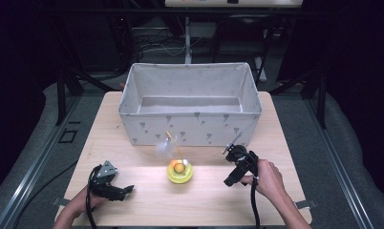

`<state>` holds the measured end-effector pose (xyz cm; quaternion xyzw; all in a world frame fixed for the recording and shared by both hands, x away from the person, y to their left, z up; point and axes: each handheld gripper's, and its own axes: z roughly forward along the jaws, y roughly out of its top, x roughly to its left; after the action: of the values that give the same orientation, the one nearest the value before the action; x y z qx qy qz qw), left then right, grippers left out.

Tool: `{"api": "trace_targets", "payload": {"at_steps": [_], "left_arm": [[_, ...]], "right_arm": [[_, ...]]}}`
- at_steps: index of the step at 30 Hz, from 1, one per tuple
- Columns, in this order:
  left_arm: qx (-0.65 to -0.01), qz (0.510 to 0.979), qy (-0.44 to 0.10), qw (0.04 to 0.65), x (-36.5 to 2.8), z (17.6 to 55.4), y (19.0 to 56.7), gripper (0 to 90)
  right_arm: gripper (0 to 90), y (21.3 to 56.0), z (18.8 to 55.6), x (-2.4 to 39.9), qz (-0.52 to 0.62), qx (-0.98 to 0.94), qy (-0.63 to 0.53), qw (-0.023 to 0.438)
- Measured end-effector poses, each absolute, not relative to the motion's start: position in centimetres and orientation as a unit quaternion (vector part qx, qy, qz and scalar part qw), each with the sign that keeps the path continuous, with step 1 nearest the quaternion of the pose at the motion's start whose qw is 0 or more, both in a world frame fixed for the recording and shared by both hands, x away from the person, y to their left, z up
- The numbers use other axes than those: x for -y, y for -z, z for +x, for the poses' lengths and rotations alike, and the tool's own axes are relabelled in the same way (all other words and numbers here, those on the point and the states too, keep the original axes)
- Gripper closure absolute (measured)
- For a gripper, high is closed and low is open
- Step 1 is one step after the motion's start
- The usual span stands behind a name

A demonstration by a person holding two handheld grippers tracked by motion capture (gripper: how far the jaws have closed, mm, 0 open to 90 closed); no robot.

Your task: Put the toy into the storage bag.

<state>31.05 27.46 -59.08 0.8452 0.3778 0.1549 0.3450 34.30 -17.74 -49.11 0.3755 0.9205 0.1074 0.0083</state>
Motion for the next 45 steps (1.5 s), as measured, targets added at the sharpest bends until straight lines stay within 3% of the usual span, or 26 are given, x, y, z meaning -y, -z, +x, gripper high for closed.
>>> {"api": "trace_targets", "payload": {"at_steps": [45], "left_arm": [[-0.378,0.845,-0.156,0.344,-27.4,31.0,59.1,0.0]], "right_arm": [[8.4,44.7,33.4,11.9,0.287,-0.951,-0.117,0.023]]}}
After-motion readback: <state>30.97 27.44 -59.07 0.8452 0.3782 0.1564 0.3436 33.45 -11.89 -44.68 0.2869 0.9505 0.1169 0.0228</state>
